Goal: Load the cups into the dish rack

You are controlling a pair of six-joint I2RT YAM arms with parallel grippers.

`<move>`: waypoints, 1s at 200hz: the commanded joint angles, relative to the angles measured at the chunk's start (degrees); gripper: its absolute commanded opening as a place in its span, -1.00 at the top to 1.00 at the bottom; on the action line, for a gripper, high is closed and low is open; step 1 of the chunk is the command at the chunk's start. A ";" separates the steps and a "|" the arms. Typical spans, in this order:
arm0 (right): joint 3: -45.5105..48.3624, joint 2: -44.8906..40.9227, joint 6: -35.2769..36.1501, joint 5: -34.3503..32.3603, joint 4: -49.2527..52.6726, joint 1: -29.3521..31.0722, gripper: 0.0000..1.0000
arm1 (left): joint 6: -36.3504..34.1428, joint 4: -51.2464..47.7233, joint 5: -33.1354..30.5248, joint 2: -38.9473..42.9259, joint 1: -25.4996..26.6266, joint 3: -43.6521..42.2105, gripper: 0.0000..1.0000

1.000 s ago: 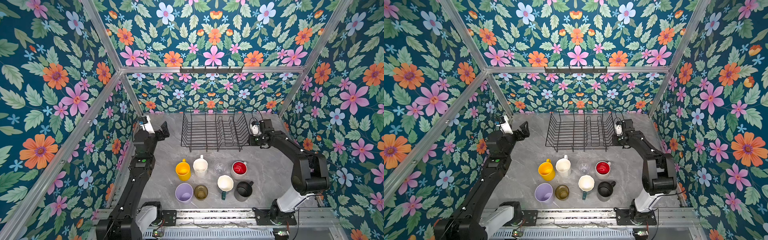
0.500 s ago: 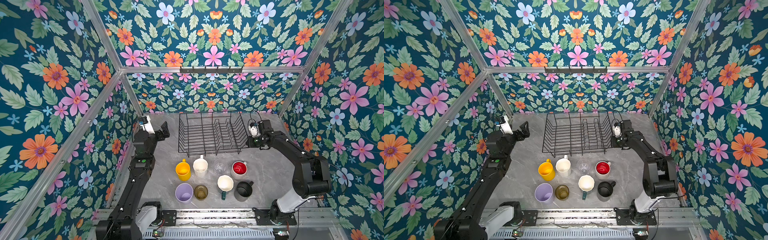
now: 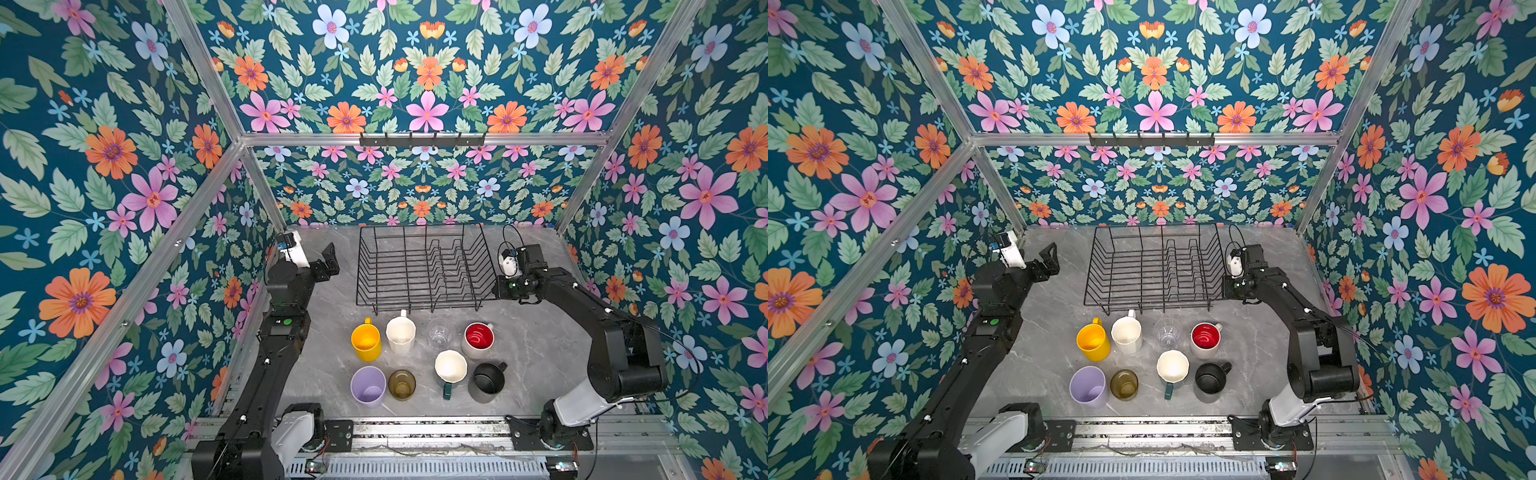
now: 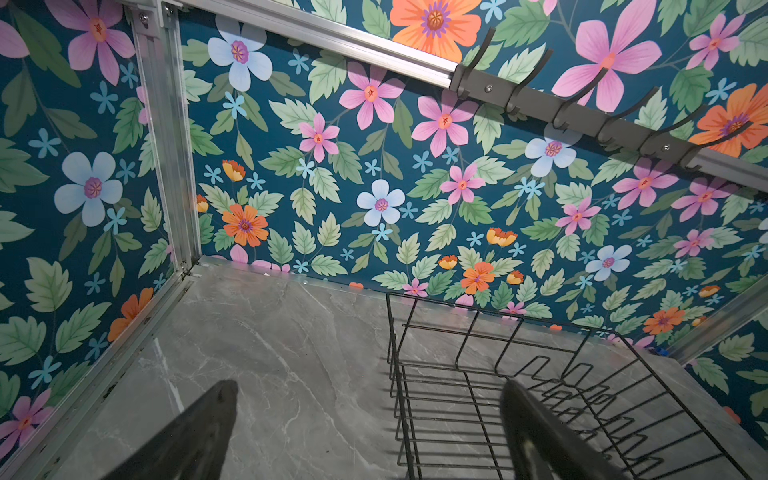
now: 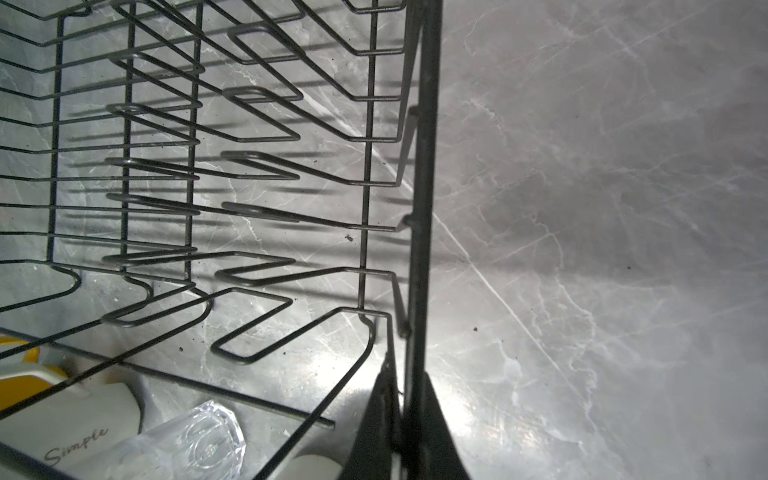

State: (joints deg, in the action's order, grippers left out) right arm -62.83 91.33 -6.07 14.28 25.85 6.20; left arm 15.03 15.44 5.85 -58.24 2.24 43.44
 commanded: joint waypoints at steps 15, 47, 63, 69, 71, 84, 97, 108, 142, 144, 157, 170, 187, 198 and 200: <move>-0.28 -0.05 0.02 -4.51 0.79 0.04 0.66 | 0.31 1.70 -0.03 0.03 -0.13 0.01 -1.00; -1.09 -0.28 -0.42 -4.97 1.46 0.04 0.24 | 0.32 1.67 0.22 0.12 -0.13 -0.01 -1.00; -1.57 -0.26 -0.61 -4.75 1.93 0.04 0.05 | 0.35 1.70 0.14 0.06 -0.10 0.05 -1.00; -1.67 -0.35 -0.77 -4.62 2.09 0.04 0.01 | 0.35 1.70 0.13 0.10 -0.08 0.06 -1.00; -1.68 -0.43 -0.85 -4.57 2.10 0.04 -0.01 | 0.35 1.70 0.13 0.07 -0.12 0.06 -1.00; -1.78 -1.16 -1.51 -4.59 2.08 0.04 -0.10 | 0.35 1.61 -0.03 0.21 -0.11 0.06 -1.00; -1.85 -2.38 -2.05 -4.66 1.93 0.04 -0.19 | 0.35 1.61 -0.14 0.26 -0.12 0.03 -1.00; -2.11 -3.54 -2.63 -5.15 2.16 0.00 -0.24 | 0.35 1.61 -0.22 0.16 -0.11 0.03 -1.00; -2.47 -8.45 -4.15 -7.62 3.24 0.07 -0.41 | 0.27 1.22 -0.53 0.14 -0.09 -0.05 -1.00; -2.47 -8.73 -4.27 -7.78 3.20 0.05 -0.41 | 0.25 1.18 -0.56 0.16 -0.12 -0.07 -1.00; -2.39 -10.70 -5.13 -8.45 3.03 0.04 -0.47 | 0.11 0.31 -0.79 0.49 -0.09 0.40 -1.00; -2.63 -12.69 -5.83 -8.57 3.32 0.04 -0.50 | -0.70 -1.31 -0.99 1.02 -0.10 1.12 -1.00; -2.37 -15.70 -6.71 -8.90 3.38 0.09 -0.55 | -0.34 -5.71 -1.79 2.56 -0.08 2.47 -0.99; -1.46 -17.93 -7.16 -8.59 2.84 0.04 -0.63 | 1.15 -10.58 -2.41 3.91 -0.13 3.72 -0.98; -1.26 -18.27 -7.28 -8.62 2.68 0.04 -0.65 | 1.43 -11.50 -2.42 4.23 -0.13 3.92 -0.98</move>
State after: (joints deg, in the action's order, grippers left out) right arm -65.06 76.47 -11.57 6.66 28.80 6.20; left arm 15.00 11.68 4.93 -56.12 2.20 45.43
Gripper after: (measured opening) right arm 0.789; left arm 0.996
